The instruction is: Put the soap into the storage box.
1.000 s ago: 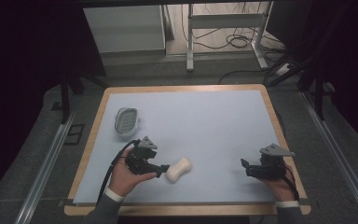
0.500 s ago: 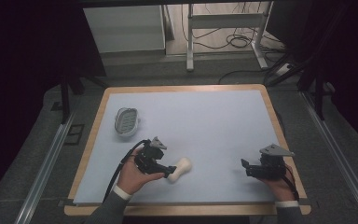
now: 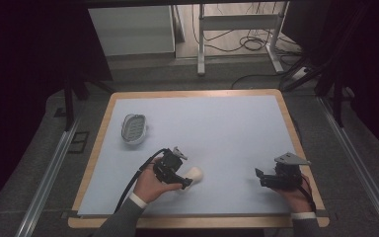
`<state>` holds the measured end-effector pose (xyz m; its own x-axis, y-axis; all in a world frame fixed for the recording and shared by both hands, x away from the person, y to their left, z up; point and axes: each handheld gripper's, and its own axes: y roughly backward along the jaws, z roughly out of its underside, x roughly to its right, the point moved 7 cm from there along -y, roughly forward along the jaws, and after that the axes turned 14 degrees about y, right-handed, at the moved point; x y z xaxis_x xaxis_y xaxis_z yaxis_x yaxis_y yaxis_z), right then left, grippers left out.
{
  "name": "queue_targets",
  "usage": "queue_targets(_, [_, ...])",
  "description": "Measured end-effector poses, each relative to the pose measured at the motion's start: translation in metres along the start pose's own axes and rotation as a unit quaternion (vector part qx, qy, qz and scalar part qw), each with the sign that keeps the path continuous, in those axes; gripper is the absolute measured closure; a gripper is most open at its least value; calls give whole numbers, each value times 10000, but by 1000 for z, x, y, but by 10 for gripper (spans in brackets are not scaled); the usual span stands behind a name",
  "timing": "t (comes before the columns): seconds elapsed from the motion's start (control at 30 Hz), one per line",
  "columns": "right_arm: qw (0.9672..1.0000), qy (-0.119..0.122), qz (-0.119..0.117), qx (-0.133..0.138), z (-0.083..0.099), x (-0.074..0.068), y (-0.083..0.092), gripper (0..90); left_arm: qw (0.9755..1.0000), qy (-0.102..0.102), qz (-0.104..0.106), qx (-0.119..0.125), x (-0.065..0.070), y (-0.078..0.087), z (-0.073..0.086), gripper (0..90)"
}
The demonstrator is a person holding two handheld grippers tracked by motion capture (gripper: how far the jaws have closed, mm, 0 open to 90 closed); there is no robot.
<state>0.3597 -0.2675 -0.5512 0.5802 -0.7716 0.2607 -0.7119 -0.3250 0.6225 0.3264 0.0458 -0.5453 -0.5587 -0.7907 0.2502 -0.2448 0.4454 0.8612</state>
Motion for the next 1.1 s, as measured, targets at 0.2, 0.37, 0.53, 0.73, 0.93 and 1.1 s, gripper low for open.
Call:
queue_targets(0.2, [10000,5,10,-20,1,1,0,99,9999,-20,14,-146,4,-8,-3,307])
queue_targets(0.37, [10000,-25,16,-47,2,1,-1,99,9997,-37,-6,-239,4,-12,-5,309])
queue_targets(0.53, [10000,-27,28,-51,2,1,-1,99,9995,-34,-19,-325,3,-15,-5,313])
queue_targets(0.73, [9999,-55,44,-71,3,3,-2,99,9992,-9,-5,-400,1,-18,-5,305])
queue_targets(0.93, [9999,-69,60,-96,4,3,-2,99,9990,-11,-9,-455,1,-23,-5,291])
queue_targets(1.1, [9999,-71,49,-104,4,3,-2,99,9986,-28,-67,-530,0,-28,-6,306])
